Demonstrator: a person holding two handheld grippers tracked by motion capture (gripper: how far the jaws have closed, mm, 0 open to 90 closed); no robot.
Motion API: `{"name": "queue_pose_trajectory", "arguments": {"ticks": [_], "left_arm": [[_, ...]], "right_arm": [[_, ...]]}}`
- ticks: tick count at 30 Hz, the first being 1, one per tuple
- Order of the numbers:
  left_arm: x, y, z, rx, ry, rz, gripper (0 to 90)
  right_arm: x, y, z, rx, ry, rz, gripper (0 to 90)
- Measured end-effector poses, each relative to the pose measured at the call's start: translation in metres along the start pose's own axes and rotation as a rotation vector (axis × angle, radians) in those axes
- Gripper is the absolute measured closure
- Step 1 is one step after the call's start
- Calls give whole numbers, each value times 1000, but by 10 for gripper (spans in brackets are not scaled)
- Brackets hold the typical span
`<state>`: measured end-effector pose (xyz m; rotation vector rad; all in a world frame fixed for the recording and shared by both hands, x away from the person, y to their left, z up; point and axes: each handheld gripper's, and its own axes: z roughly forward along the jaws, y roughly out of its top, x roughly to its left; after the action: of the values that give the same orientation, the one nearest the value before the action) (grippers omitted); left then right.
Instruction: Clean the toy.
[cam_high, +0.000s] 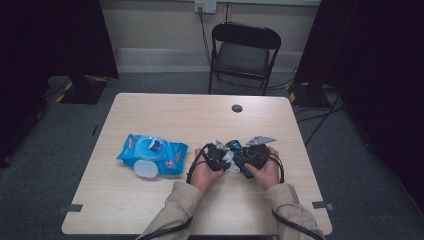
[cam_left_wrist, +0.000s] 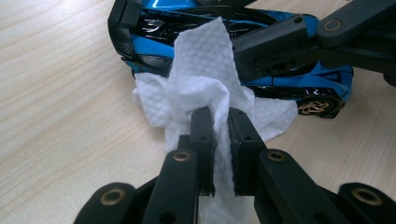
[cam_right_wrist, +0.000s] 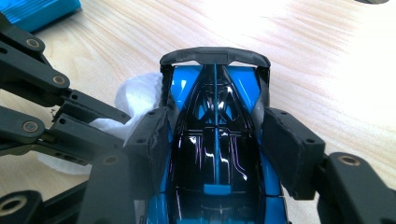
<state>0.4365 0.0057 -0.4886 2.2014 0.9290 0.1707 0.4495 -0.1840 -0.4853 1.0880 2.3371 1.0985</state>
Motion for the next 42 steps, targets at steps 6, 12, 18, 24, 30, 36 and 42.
{"name": "queue_pose_trajectory", "arguments": {"ticks": [6,12,18,24,30,36,42], "left_arm": [[3,1,-2,19,17,-3,824],[8,-2,-7,32,3,-28,826],[2,-3,-8,43,-31,-26,828],[-7,-3,-5,43,-65,-8,827],[-20,-4,-2,43,-91,10,827],[-37,-4,3,35,-125,41,827],[-49,-4,7,29,-147,55,826]], "right_arm": [[0,-1,0,-8,2,1,422],[0,-1,0,-5,2,1,422],[0,0,1,-4,-4,-4,422],[0,1,1,-1,-5,-4,422],[1,1,1,1,-5,-4,422],[1,1,1,0,-7,-3,422],[1,1,1,2,-6,-2,422]]}}
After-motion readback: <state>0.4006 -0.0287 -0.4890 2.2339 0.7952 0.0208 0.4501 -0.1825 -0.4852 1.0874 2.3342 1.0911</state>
